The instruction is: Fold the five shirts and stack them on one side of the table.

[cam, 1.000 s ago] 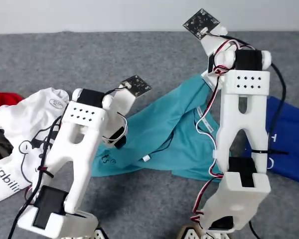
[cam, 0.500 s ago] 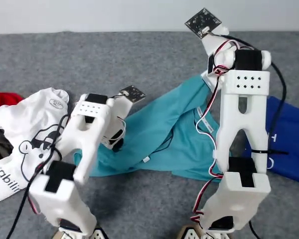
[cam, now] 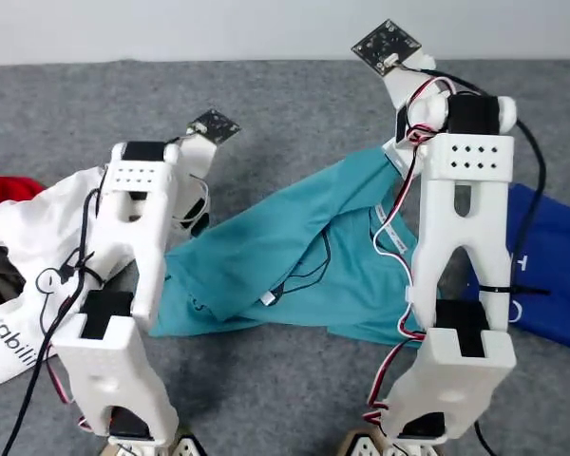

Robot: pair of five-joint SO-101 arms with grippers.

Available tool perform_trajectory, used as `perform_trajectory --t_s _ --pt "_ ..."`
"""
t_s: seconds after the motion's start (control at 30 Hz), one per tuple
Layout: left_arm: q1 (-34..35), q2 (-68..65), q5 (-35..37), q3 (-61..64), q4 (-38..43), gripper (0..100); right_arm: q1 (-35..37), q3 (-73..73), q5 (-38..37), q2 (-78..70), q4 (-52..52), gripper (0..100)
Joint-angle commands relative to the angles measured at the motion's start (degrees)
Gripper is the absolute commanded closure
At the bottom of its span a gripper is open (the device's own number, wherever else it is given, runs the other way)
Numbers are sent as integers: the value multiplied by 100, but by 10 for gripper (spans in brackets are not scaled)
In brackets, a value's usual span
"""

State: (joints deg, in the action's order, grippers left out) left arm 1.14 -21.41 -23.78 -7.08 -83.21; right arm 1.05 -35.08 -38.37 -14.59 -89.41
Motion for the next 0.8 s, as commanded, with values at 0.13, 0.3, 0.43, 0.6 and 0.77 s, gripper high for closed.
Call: perform_trajectory --t_s 0.13,0.3,0.43,0.6,0.77 --pt "-712 53 -26 -971 -1538 885 31 -70 53 119 -48 989" --pt "-1222 246 387 -734 -1741 895 4 -70 53 119 -57 989" --pt "-1767 651 422 84 -1714 870 -4 -70 44 119 -136 989" --pt "-2092 774 580 752 -1363 864 -4 -70 44 101 -180 989" --pt "-2057 765 633 1095 -923 833 13 -70 44 75 -171 989"
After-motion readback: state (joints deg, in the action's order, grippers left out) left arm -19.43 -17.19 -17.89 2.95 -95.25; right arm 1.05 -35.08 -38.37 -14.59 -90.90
